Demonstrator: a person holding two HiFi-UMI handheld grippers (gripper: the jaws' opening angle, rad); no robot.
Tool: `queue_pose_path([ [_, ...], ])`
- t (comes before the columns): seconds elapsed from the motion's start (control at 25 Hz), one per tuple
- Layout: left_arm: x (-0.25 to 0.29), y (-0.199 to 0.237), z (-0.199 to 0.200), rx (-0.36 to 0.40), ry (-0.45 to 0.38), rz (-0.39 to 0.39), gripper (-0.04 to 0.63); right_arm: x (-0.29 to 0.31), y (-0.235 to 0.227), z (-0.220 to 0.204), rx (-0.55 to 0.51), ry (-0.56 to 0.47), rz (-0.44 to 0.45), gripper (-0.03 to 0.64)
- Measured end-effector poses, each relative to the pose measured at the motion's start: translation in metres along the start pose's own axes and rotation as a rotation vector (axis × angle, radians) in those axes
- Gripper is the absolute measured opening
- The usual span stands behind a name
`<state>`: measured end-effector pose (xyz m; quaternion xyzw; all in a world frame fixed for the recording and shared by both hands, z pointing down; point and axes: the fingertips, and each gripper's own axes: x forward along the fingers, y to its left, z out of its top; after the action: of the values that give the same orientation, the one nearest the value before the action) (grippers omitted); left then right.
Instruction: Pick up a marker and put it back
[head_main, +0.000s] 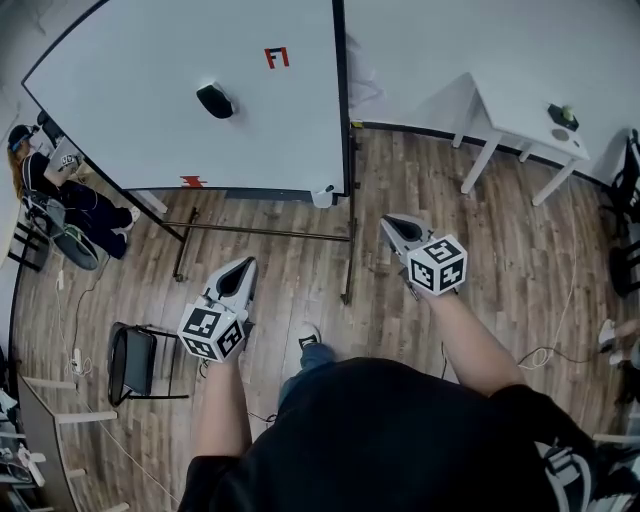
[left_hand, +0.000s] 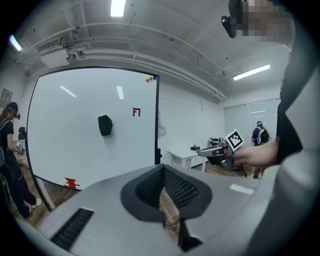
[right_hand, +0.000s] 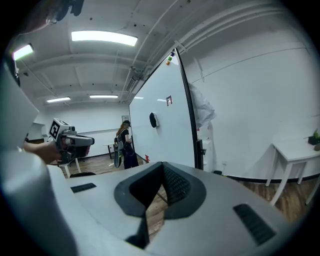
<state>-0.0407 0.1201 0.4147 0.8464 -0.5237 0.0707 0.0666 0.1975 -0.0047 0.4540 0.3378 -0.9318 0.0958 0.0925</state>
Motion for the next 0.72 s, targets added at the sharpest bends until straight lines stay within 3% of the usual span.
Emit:
queue_pose_path([
  [0.32, 0.048, 0.073, -0.010, -0.016, 0.008, -0.063, 0.011, 0.073, -0.015, 0.004, 0.003, 0.034, -0.043, -0.005],
  [0.72, 0.106, 0.179, 0.011, -0.009, 0.002, -0.153, 0.009, 0.166, -0.023, 0.032, 0.010, 0.051, -0.092, -0.005],
])
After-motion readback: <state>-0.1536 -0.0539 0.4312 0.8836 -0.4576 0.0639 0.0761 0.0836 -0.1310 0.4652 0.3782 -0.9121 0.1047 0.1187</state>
